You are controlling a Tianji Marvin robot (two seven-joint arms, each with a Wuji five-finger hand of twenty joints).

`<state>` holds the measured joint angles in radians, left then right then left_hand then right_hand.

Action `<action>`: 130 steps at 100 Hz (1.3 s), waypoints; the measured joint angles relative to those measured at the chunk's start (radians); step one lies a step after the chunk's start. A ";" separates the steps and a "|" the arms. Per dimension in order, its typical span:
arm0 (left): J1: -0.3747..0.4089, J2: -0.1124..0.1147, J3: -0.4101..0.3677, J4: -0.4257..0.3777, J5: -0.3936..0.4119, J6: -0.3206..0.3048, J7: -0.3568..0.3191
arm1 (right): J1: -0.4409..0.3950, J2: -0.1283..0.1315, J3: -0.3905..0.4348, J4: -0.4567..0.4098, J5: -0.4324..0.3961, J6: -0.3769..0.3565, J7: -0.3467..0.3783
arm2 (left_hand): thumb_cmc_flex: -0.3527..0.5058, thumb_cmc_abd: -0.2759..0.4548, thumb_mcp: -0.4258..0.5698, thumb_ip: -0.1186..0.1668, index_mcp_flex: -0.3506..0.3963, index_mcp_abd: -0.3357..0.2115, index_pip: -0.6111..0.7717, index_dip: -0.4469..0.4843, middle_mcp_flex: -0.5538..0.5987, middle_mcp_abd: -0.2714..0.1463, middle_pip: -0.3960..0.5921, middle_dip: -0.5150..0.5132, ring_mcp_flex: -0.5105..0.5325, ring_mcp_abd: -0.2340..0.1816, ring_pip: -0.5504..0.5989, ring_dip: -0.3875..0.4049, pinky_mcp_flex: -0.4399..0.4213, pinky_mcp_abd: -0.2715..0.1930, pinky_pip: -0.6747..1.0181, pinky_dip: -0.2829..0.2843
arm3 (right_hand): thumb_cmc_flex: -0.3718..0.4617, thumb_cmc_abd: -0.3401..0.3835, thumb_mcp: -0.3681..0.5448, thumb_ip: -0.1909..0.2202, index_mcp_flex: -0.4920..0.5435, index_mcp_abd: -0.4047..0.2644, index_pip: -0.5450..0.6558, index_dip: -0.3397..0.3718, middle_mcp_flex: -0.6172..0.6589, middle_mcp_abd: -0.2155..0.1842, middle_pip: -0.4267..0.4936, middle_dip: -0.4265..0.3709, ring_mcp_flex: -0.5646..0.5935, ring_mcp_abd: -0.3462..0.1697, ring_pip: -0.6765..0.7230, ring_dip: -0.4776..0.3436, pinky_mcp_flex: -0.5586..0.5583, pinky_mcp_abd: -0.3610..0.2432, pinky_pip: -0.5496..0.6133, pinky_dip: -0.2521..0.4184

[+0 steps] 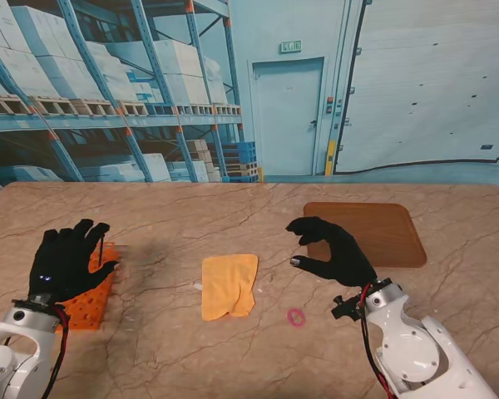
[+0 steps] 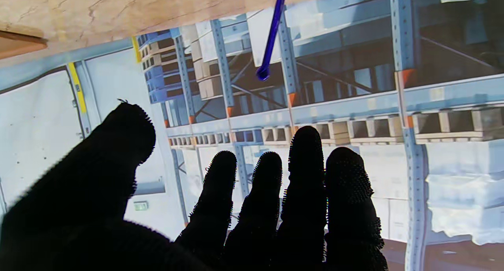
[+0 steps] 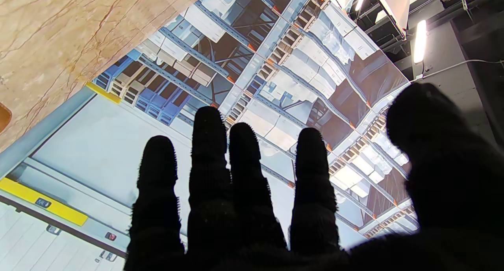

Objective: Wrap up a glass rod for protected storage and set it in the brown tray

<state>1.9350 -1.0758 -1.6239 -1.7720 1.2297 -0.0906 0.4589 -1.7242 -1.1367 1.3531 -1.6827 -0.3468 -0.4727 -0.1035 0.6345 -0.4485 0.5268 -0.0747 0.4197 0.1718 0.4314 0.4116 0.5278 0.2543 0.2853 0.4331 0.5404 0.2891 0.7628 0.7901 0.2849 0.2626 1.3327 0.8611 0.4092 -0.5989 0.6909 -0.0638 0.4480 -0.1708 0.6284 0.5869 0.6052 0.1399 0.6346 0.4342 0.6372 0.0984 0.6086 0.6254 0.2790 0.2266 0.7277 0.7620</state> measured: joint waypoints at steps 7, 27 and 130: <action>-0.004 -0.003 0.000 0.030 -0.007 0.001 0.026 | 0.001 0.000 -0.001 0.001 -0.002 0.000 0.000 | -0.009 0.000 0.000 0.000 -0.011 0.000 0.000 -0.001 -0.010 0.000 0.001 -0.002 0.000 0.000 0.000 0.000 0.000 -0.002 0.000 0.000 | 0.000 0.000 0.000 0.000 0.000 0.000 0.000 0.000 0.000 0.000 0.000 0.000 0.000 0.000 0.000 0.000 0.000 0.000 0.000 0.000; -0.021 -0.011 0.007 0.084 -0.066 0.015 0.038 | 0.013 0.003 -0.013 0.007 -0.003 0.005 0.007 | 0.006 0.000 0.001 0.000 -0.031 0.001 0.000 -0.023 -0.021 -0.001 0.006 -0.025 0.000 0.000 -0.042 -0.049 -0.003 -0.002 -0.027 -0.050 | 0.000 0.000 0.000 0.000 0.000 0.000 0.000 0.000 0.000 0.000 0.000 0.000 0.000 0.000 0.000 0.000 0.000 0.000 0.000 0.000; -0.183 -0.047 0.167 0.245 -0.258 0.216 0.068 | 0.030 0.005 -0.033 0.007 0.000 0.043 0.025 | 0.071 0.021 0.011 0.000 -0.071 0.009 0.010 -0.025 -0.074 -0.001 0.059 -0.027 -0.044 0.000 -0.096 -0.139 -0.066 0.012 -0.110 -0.204 | 0.000 0.000 0.000 0.000 0.000 0.000 0.000 0.000 0.000 0.000 0.000 0.000 0.000 0.000 0.000 0.000 0.000 0.000 0.000 0.000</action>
<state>1.7519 -1.1226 -1.4565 -1.5275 0.9715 0.1255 0.5272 -1.6937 -1.1316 1.3203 -1.6761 -0.3472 -0.4301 -0.0787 0.7051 -0.4271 0.5381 -0.0747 0.3487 0.1805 0.4417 0.3863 0.4535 0.2538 0.3443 0.4061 0.4964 0.2891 0.6664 0.6509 0.2192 0.2742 1.2223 0.6572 0.4092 -0.5989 0.6910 -0.0638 0.4480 -0.1707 0.6284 0.5869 0.6053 0.1399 0.6346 0.4342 0.6372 0.0986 0.6086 0.6255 0.2790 0.2266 0.7277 0.7619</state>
